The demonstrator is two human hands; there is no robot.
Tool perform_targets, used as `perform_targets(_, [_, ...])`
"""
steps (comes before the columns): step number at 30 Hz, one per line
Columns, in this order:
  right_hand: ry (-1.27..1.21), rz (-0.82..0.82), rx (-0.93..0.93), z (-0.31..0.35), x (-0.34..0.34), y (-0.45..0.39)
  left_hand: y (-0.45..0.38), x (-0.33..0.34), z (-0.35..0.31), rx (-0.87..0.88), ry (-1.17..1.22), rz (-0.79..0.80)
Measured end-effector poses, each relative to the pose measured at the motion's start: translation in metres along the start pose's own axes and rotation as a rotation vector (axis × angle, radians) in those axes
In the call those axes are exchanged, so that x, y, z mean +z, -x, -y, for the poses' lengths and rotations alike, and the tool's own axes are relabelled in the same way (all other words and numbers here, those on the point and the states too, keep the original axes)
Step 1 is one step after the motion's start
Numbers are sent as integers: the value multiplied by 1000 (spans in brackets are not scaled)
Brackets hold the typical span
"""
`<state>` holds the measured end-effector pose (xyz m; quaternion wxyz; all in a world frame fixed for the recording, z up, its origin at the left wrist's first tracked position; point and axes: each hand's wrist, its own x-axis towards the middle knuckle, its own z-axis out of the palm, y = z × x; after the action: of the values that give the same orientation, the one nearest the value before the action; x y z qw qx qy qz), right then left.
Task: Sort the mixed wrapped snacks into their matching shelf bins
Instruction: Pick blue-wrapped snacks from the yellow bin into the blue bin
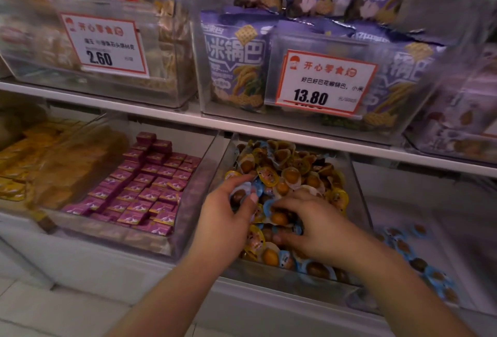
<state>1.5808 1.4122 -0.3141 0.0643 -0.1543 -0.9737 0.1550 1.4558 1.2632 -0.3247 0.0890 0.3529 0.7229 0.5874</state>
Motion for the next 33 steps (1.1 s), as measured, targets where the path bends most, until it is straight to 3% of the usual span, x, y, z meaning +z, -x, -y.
perform_targets(6, [-76, -111, 43, 1, 1, 3, -6, 7, 2, -4, -57, 30])
perform_targets(10, [-251, -183, 143, -2, -6, 1, -9, 5, 7, 6, -50, 51])
perform_targets(14, [-155, -239, 222, -5, -15, 1, -12, 0, 11, 255, -370, 116])
perform_targets(17, [-50, -327, 204, 0, -20, 5, -17, 9, 10, 331, -525, 222])
perform_targets(19, [19, -302, 154, 1, -21, 11, -19, 21, 9, 327, -580, 295])
perform_targets(23, [43, -81, 74, 6, -11, 18, -18, 36, 16, 295, -673, 362])
perform_targets(29, [66, -57, 68, 9, 9, 13, -23, 31, 15, 248, -576, 353])
perform_targets(33, [-34, -194, 99, 6, 10, 12, -24, 18, 14, 233, -412, 209])
